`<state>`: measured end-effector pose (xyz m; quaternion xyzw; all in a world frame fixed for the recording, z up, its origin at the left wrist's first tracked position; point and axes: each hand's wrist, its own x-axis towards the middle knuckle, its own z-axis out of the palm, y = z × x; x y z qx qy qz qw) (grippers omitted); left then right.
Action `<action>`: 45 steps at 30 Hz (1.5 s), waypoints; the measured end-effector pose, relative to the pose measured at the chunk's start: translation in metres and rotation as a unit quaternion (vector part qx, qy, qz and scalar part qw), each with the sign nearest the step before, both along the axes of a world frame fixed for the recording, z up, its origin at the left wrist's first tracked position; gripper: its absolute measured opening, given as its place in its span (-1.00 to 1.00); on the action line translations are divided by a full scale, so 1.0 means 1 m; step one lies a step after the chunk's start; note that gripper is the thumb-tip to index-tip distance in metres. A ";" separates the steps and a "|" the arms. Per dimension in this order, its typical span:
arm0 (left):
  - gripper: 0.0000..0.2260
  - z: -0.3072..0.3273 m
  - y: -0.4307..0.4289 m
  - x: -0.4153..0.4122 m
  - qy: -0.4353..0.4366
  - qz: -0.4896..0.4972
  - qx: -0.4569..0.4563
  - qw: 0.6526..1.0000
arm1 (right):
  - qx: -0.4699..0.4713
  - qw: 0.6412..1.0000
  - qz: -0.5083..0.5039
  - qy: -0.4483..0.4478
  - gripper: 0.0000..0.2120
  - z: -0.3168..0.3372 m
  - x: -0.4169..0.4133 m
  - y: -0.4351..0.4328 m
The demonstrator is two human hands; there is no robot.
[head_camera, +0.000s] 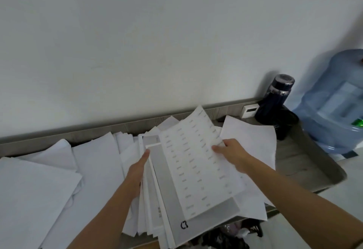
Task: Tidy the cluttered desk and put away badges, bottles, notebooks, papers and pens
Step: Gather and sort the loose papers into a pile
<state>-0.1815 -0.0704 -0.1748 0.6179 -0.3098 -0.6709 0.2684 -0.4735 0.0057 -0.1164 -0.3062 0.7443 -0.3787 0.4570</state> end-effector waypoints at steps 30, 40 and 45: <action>-0.62 -0.004 0.010 -0.008 -0.015 0.004 -0.047 0.999 | 0.070 0.943 -0.311 0.101 -0.27 -0.019 -0.128 0.027; -0.67 -0.006 0.009 -0.007 -0.014 -0.011 -0.049 0.999 | -0.017 0.981 -0.128 0.145 -0.96 0.007 -0.082 0.027; -0.68 -0.005 0.007 -0.007 -0.019 -0.006 -0.049 0.999 | -0.176 0.982 0.004 0.067 -0.91 0.113 -0.033 0.004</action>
